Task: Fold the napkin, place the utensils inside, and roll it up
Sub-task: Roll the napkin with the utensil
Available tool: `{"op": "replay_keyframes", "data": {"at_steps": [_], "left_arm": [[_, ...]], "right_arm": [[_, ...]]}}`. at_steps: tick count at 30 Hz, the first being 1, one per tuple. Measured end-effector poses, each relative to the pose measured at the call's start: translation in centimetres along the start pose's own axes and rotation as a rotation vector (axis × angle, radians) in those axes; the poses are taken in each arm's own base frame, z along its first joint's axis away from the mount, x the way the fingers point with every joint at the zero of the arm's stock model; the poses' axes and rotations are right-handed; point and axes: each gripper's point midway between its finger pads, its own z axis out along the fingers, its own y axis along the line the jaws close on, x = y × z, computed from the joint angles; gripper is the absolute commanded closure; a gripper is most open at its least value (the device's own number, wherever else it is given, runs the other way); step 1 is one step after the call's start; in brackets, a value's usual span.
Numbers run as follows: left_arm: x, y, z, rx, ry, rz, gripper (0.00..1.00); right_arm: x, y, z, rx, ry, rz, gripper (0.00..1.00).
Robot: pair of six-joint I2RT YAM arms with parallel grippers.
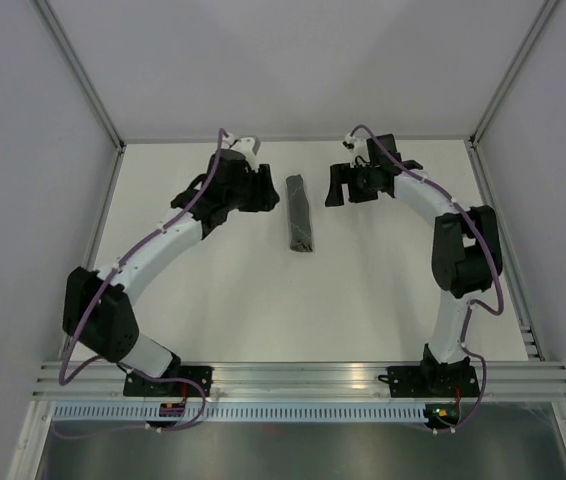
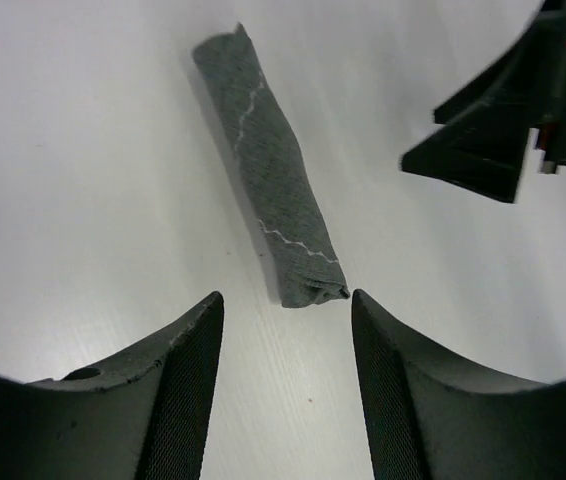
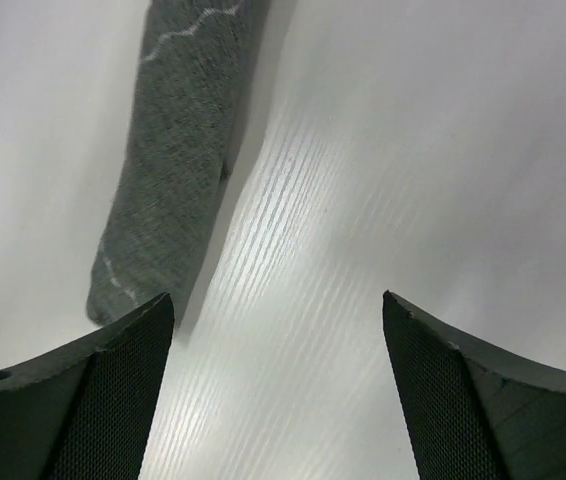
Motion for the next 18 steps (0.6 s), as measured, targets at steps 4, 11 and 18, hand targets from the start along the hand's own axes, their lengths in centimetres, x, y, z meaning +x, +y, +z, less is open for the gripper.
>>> {"op": "replay_keyframes", "data": {"at_steps": [4, 11, 18], "left_arm": [[-2.3, 1.9, -4.5, -0.021, -0.105, -0.030, 0.39], [-0.2, 3.0, -9.2, -0.034, -0.145, -0.035, 0.34], [0.4, 3.8, -12.1, -0.041, -0.194, -0.031, 0.33]], "right_arm": [[-2.7, 0.1, -5.8, 0.010, -0.122, -0.029, 0.08], [-4.8, -3.1, -16.2, 0.121, -0.322, -0.060, 0.02], [-2.1, -6.6, -20.9, 0.235, -0.365, -0.053, 0.02]]}}
